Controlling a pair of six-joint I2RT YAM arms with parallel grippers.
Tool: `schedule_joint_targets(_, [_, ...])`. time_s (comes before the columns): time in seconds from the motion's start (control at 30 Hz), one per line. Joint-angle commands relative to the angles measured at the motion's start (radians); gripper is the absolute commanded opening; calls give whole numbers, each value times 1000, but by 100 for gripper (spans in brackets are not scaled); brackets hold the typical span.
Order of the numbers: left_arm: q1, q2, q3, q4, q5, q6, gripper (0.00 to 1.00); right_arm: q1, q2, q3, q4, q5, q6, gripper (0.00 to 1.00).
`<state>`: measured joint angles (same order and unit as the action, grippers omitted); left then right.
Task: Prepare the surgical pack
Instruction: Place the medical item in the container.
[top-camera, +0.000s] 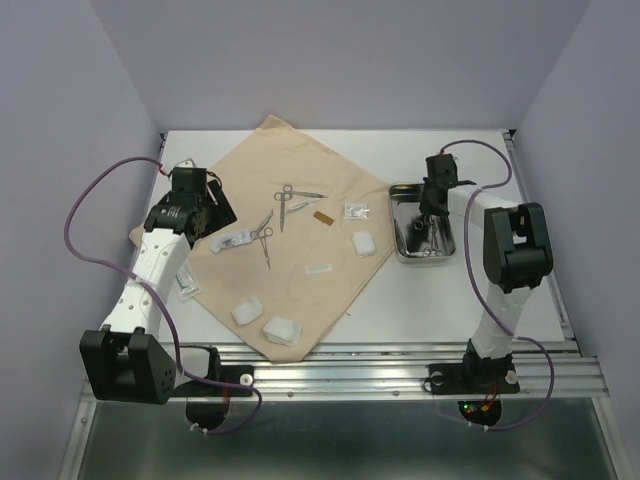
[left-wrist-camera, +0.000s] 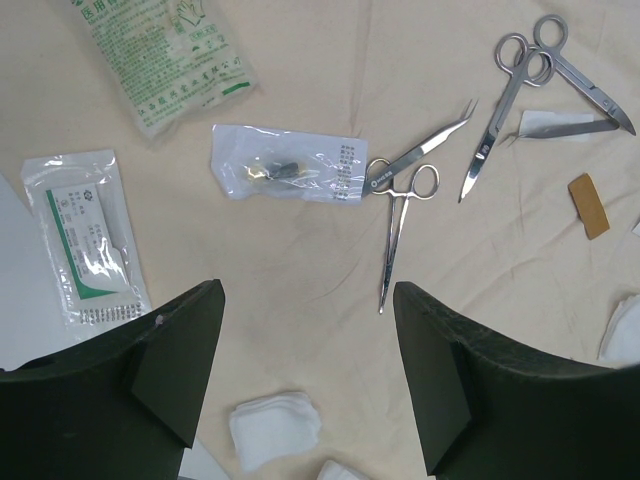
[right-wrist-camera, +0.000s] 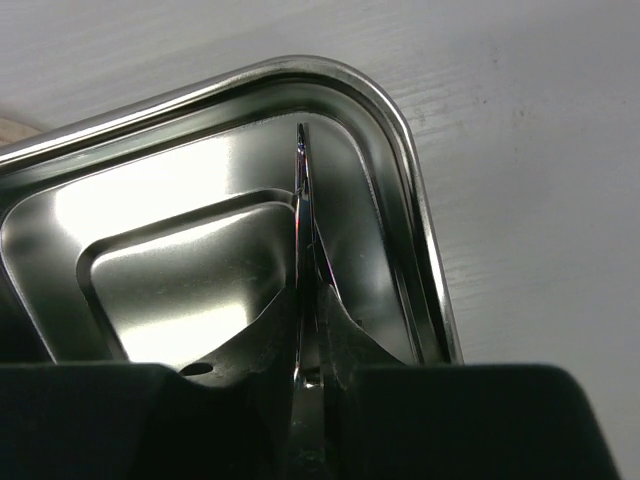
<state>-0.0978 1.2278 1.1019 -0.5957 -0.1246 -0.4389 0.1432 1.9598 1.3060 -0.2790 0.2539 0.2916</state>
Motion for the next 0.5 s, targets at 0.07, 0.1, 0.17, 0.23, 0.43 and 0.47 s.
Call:
schedule_joint_targets(0.07, [3,-10,-10,2,-14,5,80,-8,-71,-91,38,-77,6,12])
schedule_joint_targets(0.1, [3,-11,-11,4,-14,5,80,-8,-79,-114,46,-97,6,12])
schedule_joint_targets(0.17, [3,-10,-10,7,-12,8,80,-8,-102,-138,50,-122,1,11])
schedule_joint_targets(0.23, [3,-7,-11,10,-9,8,80,-8,-117,-172,49,-156,0,11])
schedule_joint_targets(0.43, [3,1,-8,20,0,9,80,1,-203,-258,46,-223,-20,11])
schedule_joint_targets(0.47, [3,4,-7,19,3,9,80,1,-213,-263,41,-225,-20,11])
